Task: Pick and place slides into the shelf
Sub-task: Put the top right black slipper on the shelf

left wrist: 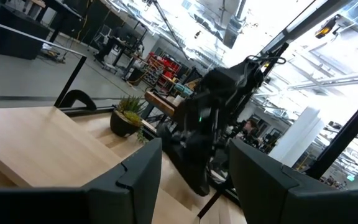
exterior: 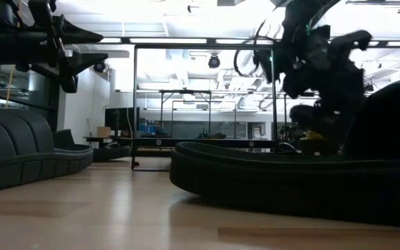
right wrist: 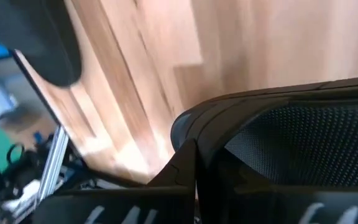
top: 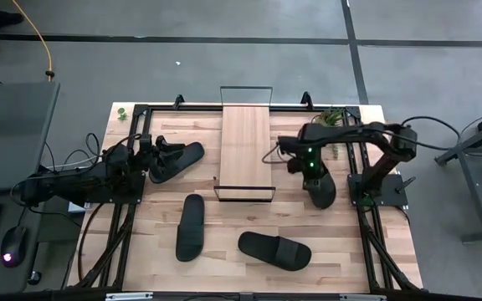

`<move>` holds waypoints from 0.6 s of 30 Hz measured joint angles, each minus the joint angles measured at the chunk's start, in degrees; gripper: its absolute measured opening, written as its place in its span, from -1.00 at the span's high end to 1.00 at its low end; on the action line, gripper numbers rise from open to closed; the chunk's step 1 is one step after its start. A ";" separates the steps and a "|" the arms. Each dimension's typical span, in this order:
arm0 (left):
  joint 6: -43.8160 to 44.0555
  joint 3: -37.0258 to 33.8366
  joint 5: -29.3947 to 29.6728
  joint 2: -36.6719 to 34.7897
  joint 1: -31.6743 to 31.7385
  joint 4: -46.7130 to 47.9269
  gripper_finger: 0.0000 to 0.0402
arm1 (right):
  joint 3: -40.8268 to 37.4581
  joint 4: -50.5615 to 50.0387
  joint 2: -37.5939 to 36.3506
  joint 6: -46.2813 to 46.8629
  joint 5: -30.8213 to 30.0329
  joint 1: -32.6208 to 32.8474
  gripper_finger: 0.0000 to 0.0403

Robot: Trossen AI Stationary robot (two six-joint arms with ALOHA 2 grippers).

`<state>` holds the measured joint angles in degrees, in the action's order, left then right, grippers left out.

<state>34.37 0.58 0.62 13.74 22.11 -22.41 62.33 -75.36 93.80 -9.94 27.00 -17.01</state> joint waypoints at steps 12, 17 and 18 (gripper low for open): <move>0.00 0.00 0.00 0.02 0.00 0.09 0.14 | 16.08 -0.97 -4.23 7.57 -5.50 -3.02 1.00; 0.00 0.00 0.00 0.02 0.00 0.18 0.14 | 22.32 4.75 -4.24 12.19 -7.14 -3.00 1.00; 0.00 0.00 0.00 0.00 0.00 0.28 0.14 | 23.28 6.44 -4.24 13.65 -7.29 -3.00 1.00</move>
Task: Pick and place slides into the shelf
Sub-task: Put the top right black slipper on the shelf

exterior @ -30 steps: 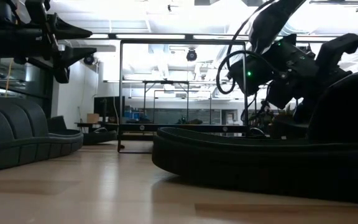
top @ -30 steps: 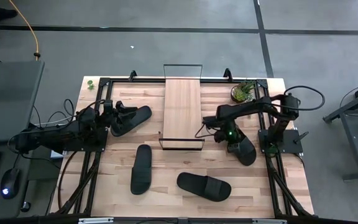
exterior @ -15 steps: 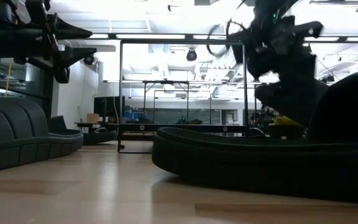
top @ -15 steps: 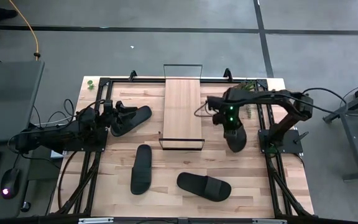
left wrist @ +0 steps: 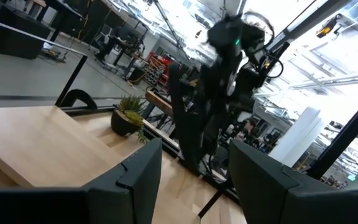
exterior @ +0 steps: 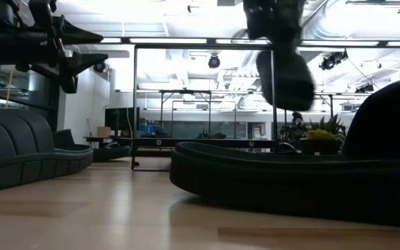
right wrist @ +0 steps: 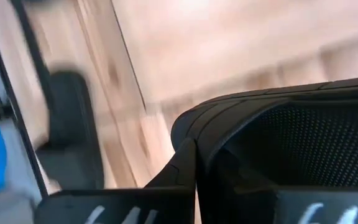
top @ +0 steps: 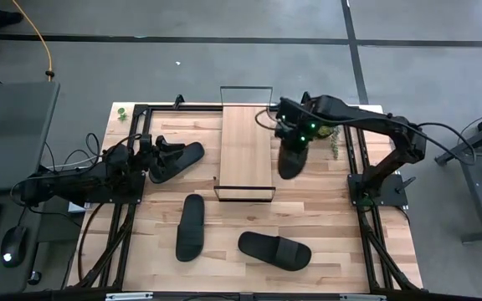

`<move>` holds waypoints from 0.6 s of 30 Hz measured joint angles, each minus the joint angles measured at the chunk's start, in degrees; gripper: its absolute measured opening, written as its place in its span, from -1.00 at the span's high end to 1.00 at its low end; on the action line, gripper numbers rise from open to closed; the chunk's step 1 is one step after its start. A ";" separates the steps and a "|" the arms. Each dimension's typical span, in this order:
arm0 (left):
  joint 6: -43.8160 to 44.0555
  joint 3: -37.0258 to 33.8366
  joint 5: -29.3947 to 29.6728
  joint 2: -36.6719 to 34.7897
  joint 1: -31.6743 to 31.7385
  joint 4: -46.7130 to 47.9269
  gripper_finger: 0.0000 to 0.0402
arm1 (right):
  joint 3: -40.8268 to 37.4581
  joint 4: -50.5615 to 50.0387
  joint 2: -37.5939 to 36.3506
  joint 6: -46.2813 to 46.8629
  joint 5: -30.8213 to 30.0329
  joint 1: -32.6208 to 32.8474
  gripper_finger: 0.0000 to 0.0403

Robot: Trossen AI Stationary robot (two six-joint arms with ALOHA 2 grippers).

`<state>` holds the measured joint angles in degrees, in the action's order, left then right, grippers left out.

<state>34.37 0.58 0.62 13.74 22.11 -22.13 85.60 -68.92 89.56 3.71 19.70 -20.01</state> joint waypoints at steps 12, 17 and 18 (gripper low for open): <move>-7.51 0.00 -2.63 0.02 0.00 -0.07 0.14 | 1.88 33.54 0.02 11.43 -0.05 0.00 1.00; -12.80 0.02 -5.09 0.00 0.00 -0.40 0.14 | -0.20 44.00 0.09 12.34 -0.06 0.00 1.00; -12.42 0.02 -5.13 0.01 0.00 -0.49 0.14 | -0.20 44.73 0.11 12.18 -0.54 0.00 1.00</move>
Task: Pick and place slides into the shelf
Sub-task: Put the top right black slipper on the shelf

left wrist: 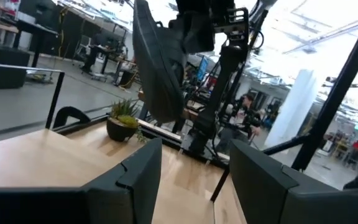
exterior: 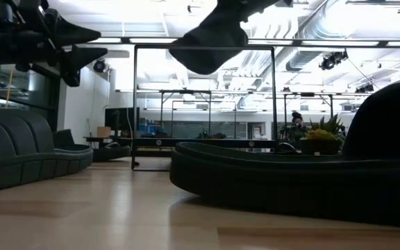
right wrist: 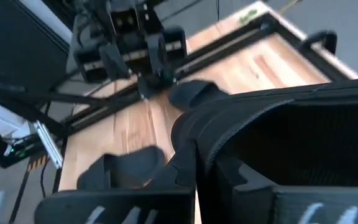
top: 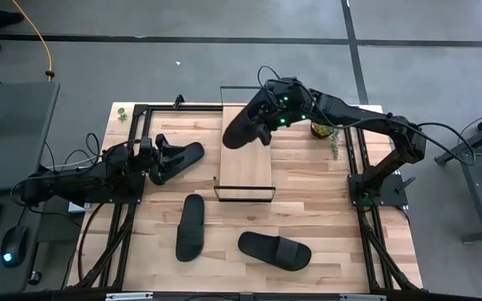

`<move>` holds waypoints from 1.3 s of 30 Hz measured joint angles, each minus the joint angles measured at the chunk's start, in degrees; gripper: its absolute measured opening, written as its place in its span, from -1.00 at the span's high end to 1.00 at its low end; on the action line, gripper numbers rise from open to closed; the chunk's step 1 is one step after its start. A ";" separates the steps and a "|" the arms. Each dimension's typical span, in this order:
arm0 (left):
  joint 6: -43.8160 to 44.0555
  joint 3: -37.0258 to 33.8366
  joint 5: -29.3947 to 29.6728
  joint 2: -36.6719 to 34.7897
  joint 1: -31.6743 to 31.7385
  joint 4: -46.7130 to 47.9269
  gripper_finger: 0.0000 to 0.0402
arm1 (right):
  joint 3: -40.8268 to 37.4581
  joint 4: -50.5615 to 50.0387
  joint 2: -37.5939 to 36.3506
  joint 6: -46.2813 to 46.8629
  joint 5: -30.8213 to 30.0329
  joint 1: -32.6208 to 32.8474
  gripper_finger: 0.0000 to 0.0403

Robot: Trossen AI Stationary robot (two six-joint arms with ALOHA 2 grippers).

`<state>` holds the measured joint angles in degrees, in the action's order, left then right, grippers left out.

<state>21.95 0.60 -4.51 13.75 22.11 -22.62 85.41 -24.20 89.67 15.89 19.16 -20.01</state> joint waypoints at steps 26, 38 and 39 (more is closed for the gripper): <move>6.87 0.02 1.36 7.26 0.00 -9.35 -0.27 | -0.07 29.81 12.38 1.87 -2.05 5.83 1.00; 7.17 0.26 3.52 18.12 -0.04 -20.15 -0.27 | -0.07 34.35 13.53 2.10 -2.12 6.97 1.00; 7.17 0.68 3.40 19.19 -0.04 -20.91 -0.27 | -0.07 34.71 13.53 2.11 -2.14 7.09 1.00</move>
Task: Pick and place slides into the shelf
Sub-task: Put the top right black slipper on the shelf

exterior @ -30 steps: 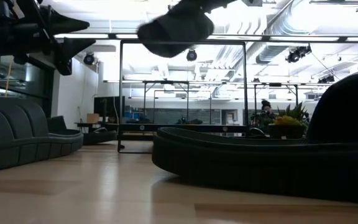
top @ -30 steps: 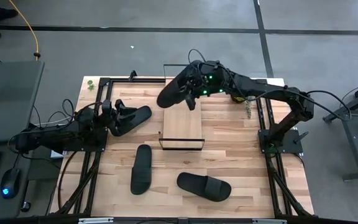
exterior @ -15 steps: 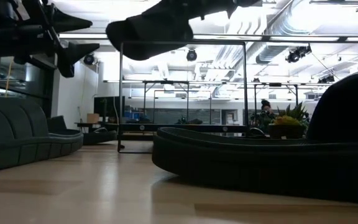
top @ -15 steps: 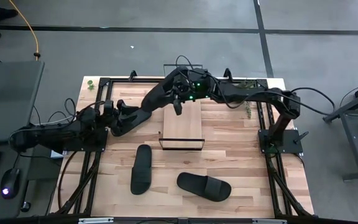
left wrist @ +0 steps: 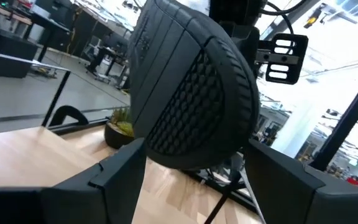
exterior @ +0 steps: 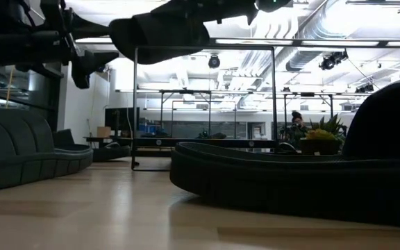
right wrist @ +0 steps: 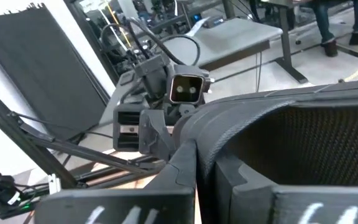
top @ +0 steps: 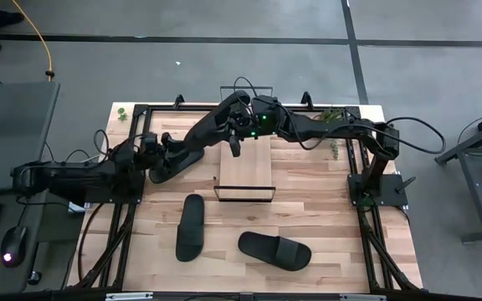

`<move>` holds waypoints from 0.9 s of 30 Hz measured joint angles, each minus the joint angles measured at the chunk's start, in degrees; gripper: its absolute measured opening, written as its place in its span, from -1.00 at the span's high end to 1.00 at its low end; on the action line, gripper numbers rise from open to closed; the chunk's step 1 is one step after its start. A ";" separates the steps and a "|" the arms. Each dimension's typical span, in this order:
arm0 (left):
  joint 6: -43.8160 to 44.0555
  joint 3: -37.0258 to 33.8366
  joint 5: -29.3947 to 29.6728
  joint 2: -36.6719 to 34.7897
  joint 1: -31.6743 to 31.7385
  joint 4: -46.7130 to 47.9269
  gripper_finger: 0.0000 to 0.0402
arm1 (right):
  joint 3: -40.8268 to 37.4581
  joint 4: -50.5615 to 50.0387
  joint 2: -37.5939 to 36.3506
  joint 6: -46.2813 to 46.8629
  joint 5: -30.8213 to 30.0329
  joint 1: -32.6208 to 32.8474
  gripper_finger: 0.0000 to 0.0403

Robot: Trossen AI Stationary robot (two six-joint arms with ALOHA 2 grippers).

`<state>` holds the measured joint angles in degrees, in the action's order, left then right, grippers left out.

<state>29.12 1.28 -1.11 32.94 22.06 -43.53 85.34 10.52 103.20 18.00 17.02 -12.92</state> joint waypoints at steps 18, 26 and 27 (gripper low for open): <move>-3.57 8.57 -1.93 14.45 0.02 -0.42 -0.07 | 0.00 -0.58 -0.04 -0.22 -1.01 1.50 1.00; -3.43 9.15 -0.47 14.70 0.07 0.08 0.37 | 0.09 -1.60 -0.09 -1.06 -2.17 1.69 1.00; -3.43 9.15 -0.14 14.70 0.07 0.28 0.42 | 0.11 -1.86 -0.11 -1.29 -2.30 1.70 1.00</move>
<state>25.69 10.44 -1.25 47.64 22.13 -43.26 85.45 8.66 103.09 16.71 14.72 -11.22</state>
